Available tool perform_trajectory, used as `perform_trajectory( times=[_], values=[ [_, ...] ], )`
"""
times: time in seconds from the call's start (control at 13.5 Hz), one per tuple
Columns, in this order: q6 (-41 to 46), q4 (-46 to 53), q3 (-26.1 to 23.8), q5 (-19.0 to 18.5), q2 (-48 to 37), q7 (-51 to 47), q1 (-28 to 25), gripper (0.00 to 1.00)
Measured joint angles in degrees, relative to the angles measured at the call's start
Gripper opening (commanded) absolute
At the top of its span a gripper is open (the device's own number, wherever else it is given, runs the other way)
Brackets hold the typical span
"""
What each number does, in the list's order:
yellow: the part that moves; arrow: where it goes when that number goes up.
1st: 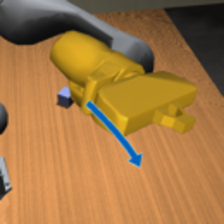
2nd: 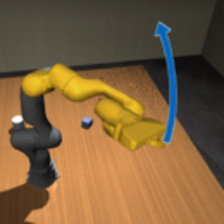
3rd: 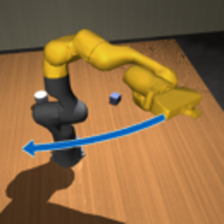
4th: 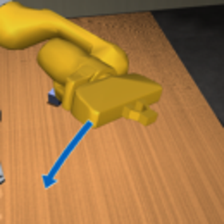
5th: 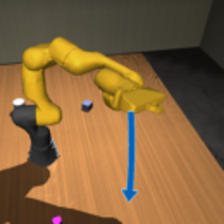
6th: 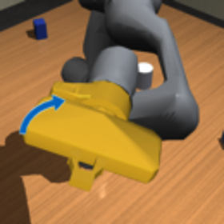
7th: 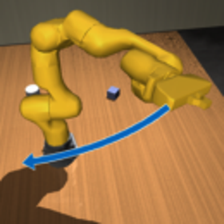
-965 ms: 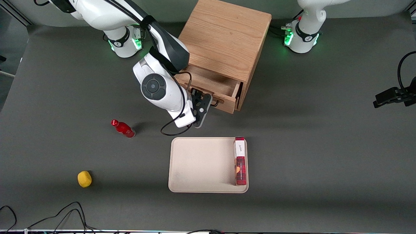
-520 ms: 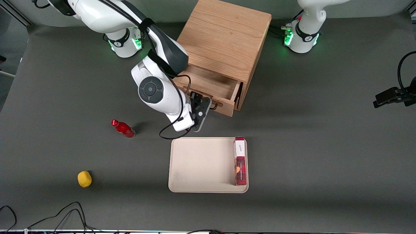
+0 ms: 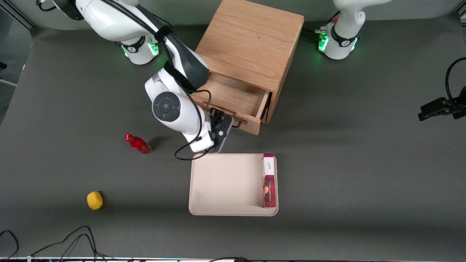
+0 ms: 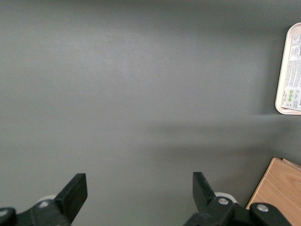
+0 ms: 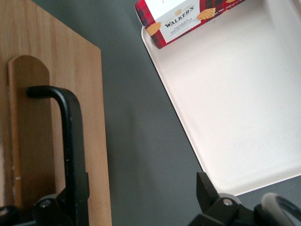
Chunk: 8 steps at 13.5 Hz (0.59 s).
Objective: Open upper drawer
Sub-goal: 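Pull the upper drawer handle outward from the cabinet with the right gripper, then keep pulling the upper drawer fully open with the right gripper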
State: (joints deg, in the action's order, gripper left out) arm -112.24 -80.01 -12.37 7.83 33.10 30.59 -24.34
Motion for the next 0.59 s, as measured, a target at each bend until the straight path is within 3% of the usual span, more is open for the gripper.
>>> perform_trajectory(
  times=[0.59],
  values=[
    [0.4,3.3,0.2,-1.0,2.2,0.0,1.6,1.0]
  ],
)
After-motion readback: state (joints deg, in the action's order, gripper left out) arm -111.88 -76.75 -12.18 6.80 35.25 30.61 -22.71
